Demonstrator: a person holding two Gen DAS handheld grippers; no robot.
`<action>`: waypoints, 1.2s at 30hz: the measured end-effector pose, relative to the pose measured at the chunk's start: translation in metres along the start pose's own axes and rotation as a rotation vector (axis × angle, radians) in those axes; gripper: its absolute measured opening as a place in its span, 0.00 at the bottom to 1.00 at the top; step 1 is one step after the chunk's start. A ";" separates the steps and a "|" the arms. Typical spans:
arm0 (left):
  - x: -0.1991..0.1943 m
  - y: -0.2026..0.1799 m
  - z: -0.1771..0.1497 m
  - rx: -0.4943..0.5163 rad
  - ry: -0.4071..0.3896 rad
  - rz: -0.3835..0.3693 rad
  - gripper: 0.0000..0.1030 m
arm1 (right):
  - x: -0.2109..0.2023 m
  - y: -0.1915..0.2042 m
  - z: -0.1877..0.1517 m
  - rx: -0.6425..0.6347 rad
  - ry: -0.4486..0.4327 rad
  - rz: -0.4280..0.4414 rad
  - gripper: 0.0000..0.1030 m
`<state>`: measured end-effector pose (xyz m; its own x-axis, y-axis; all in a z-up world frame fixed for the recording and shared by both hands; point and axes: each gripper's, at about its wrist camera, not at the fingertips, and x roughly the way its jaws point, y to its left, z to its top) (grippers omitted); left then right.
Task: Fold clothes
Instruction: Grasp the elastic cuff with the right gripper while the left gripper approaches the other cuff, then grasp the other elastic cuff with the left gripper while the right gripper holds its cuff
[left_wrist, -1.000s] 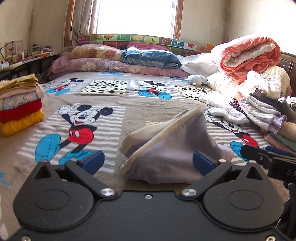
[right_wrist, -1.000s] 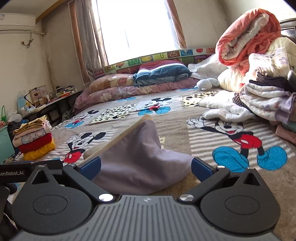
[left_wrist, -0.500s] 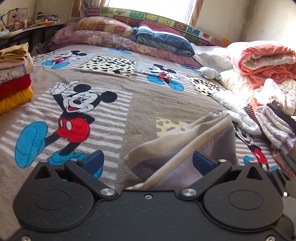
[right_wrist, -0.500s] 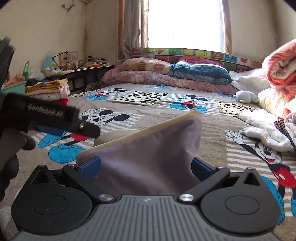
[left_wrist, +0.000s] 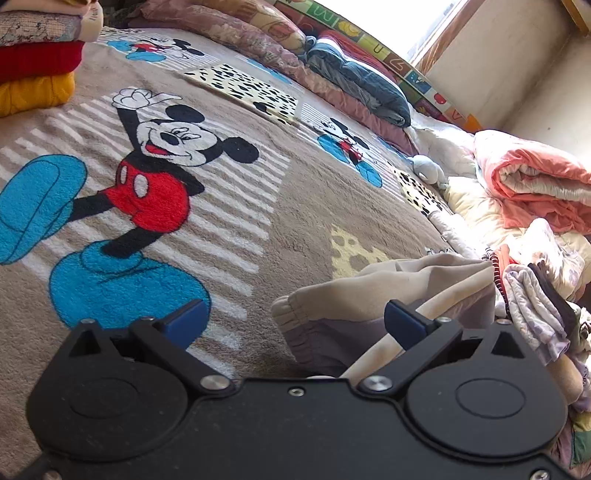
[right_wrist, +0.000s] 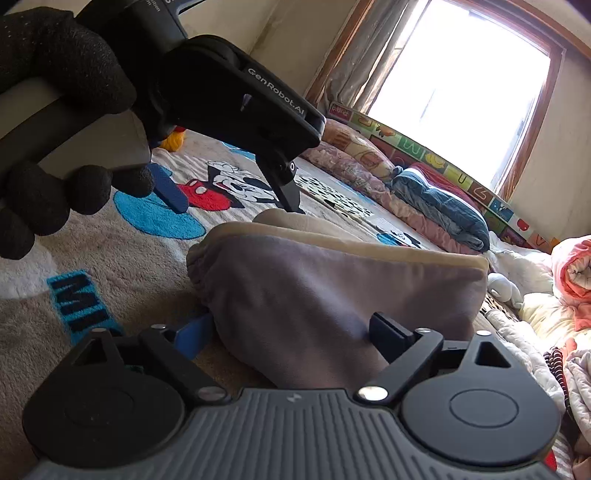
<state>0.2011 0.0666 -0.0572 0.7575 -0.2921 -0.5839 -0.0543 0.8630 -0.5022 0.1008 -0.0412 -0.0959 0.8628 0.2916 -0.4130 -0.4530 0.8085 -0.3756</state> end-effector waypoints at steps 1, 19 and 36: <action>0.001 -0.002 -0.002 0.011 0.002 -0.007 1.00 | 0.001 -0.002 0.000 0.012 0.011 0.003 0.75; -0.004 -0.002 -0.004 0.032 -0.029 0.018 1.00 | -0.030 -0.137 -0.036 0.700 -0.049 0.109 0.07; 0.025 -0.027 -0.030 0.172 0.004 -0.002 0.98 | -0.029 -0.253 -0.125 1.271 -0.090 0.024 0.07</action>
<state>0.2022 0.0238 -0.0780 0.7546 -0.2958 -0.5858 0.0602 0.9200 -0.3872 0.1625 -0.3177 -0.0929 0.8920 0.3064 -0.3323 0.0212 0.7059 0.7079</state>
